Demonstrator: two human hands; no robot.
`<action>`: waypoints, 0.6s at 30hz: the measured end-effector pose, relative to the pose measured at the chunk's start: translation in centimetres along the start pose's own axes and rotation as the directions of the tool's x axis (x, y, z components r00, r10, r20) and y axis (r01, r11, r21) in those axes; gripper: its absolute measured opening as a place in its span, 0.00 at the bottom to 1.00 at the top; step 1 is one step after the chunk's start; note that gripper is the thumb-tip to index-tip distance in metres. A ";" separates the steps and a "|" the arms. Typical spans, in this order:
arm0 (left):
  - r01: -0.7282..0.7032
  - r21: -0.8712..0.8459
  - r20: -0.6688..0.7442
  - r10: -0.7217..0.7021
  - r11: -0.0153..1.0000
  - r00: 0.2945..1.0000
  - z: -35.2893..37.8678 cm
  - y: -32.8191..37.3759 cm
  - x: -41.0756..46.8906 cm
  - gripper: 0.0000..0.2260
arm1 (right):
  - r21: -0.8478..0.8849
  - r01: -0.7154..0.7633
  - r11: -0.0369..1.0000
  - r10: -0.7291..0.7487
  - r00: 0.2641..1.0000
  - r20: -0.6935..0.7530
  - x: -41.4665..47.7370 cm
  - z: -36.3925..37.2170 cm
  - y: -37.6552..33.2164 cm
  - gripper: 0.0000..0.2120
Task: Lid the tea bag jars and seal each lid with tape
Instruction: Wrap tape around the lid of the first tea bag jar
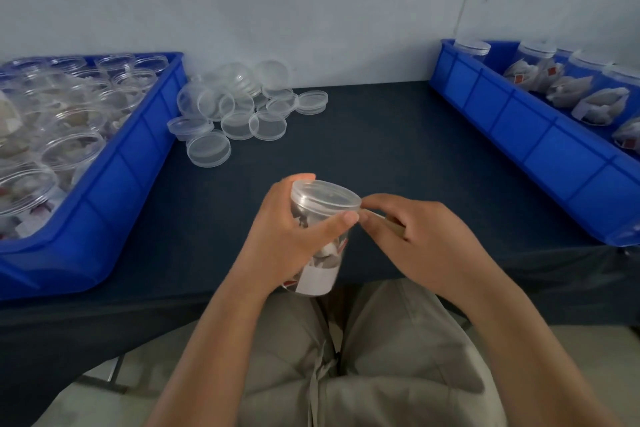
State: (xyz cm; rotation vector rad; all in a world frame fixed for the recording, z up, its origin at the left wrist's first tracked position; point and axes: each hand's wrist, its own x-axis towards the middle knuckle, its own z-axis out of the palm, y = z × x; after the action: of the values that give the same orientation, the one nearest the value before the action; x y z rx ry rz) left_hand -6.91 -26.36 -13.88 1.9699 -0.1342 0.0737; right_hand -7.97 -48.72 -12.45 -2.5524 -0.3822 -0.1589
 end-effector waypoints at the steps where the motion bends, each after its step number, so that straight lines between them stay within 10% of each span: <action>1: -0.016 -0.012 -0.054 0.015 1.000 0.998 0.2 0.0 0.0 0.45 | -0.006 -0.004 1.000 0.004 1.000 -0.015 0.0 0.2 -0.2 0.21; 9: -0.065 0.087 -0.155 0.078 0.994 0.985 0.7 0.3 0.4 0.46 | 0.009 0.007 1.000 -0.006 0.999 -0.052 0.0 1.0 -0.7 0.21; 18: 0.150 -0.382 0.038 -0.147 0.912 0.988 -2.0 -0.6 0.3 0.39 | 0.080 0.086 0.993 -0.093 0.992 0.086 0.0 -1.6 0.5 0.22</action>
State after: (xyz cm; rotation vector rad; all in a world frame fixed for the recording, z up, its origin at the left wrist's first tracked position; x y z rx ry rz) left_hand -6.48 -24.37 -13.58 1.5811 -0.0016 -0.0580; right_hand -7.87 -50.02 -11.31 -2.4743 -0.5279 -0.0615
